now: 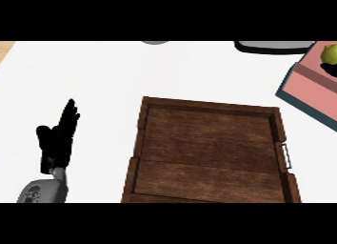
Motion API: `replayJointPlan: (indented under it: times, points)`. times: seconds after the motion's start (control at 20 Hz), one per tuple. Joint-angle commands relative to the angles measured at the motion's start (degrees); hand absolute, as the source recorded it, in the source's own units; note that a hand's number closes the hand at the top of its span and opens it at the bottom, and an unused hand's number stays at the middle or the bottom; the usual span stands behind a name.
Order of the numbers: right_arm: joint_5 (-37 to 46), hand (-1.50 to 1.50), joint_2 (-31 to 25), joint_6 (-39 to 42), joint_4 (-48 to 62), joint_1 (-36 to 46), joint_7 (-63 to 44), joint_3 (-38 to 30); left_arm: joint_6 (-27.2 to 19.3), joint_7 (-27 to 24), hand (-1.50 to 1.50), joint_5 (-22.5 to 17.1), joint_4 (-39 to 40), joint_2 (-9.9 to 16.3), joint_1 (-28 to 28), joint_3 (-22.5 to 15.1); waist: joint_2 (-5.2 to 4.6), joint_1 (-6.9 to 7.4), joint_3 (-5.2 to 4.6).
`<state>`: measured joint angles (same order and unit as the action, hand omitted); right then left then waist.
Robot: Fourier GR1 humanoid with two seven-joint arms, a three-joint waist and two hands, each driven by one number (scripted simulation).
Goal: Pick the lemon from the tray and place it in the cardboard box
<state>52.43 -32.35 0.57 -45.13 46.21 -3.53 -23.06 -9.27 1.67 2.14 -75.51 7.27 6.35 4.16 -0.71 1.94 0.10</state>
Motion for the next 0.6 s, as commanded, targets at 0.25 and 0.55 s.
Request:
replayJointPlan:
  times: [0.25, 0.55]
  points:
    - [-9.72, -1.5, -0.99, -1.85, 15.45, 7.0, 13.7, -8.07, 0.61, 0.17, 0.0, -0.4, 1.28, 0.4, 2.2, 0.63, -0.06, -0.08, 0.02]
    - [-21.85, -1.5, -1.11, 2.4, 17.21, 4.44, 24.91, -17.6, -0.03, -0.13, 0.0, -0.77, 2.27, 0.62, 2.14, 1.92, 0.19, -1.03, 0.05]
